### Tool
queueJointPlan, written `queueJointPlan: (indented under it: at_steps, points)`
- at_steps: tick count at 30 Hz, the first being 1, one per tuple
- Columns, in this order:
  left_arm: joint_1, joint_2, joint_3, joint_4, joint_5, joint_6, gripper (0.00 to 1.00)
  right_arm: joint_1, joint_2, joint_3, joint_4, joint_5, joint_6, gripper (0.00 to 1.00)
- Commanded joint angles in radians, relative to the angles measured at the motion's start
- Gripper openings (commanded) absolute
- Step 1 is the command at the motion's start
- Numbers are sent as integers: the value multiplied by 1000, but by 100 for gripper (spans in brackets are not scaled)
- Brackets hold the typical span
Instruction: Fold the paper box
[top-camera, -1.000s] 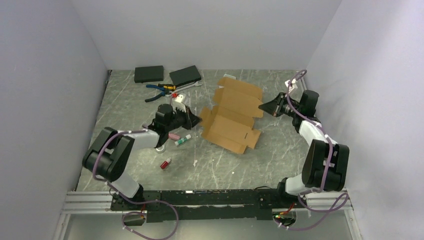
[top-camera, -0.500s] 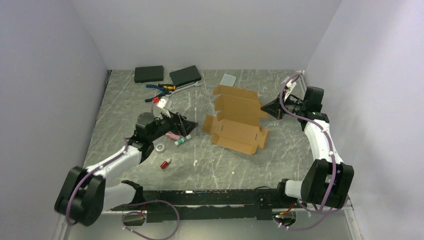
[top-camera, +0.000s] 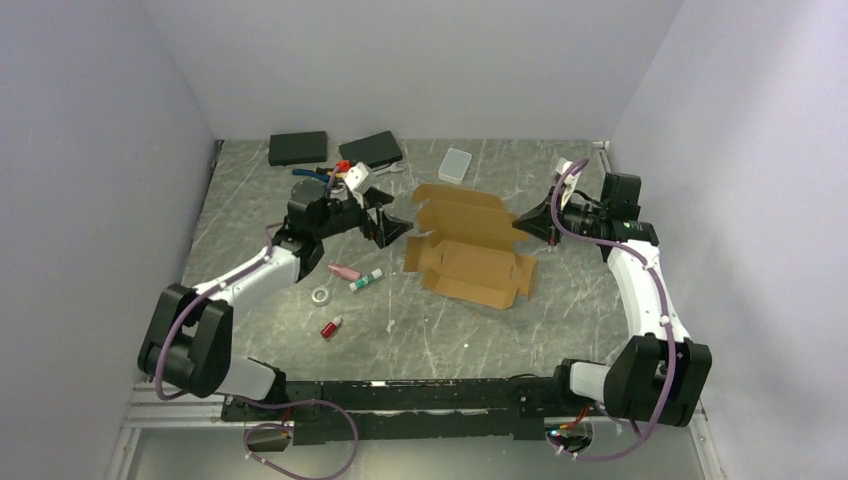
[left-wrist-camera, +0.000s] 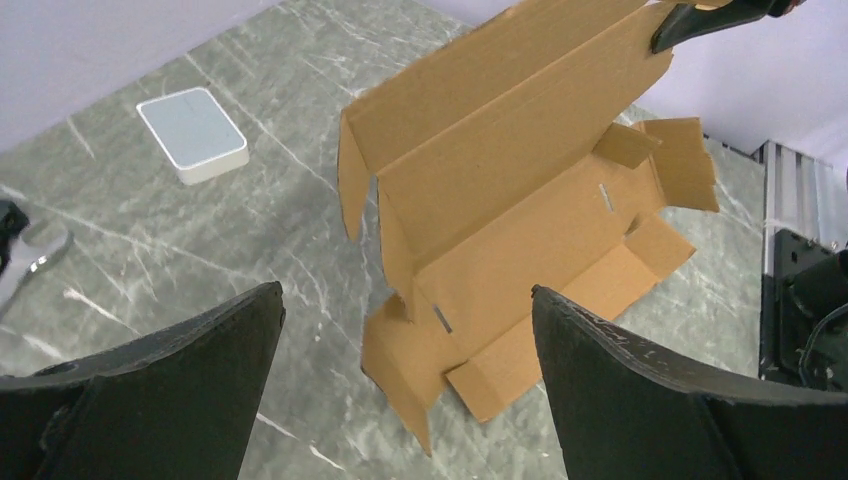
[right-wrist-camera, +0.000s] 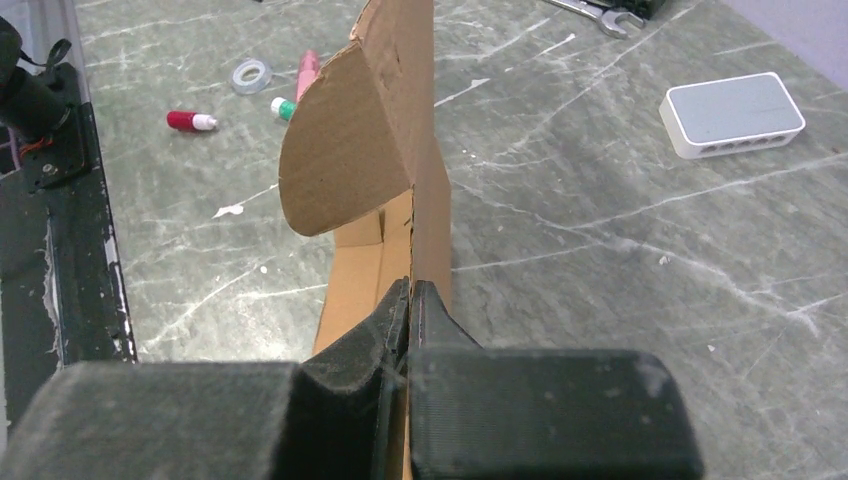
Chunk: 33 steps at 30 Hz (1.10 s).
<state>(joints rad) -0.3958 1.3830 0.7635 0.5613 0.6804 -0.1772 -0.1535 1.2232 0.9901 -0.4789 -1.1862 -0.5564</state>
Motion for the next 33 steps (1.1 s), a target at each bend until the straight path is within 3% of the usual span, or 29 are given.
queueJointPlan:
  at_steps: [1,8,15,21,26,33]
  points:
    - [0,10,187,-182,115,284,99,8,-38,41,-30,-48,-66,0]
    - [-17,73,449,-506,206,515,94,58,-42,44,-51,-21,-107,0]
    - [-115,208,655,-806,217,684,90,89,-44,48,-65,-12,-118,0]
    - [-153,248,692,-832,247,705,80,94,-45,49,-75,-15,-127,0]
    - [-173,340,812,-966,246,755,71,99,-44,51,-83,-16,-137,0]
    - [-190,426,911,-1105,260,819,66,100,-43,57,-96,-13,-149,0]
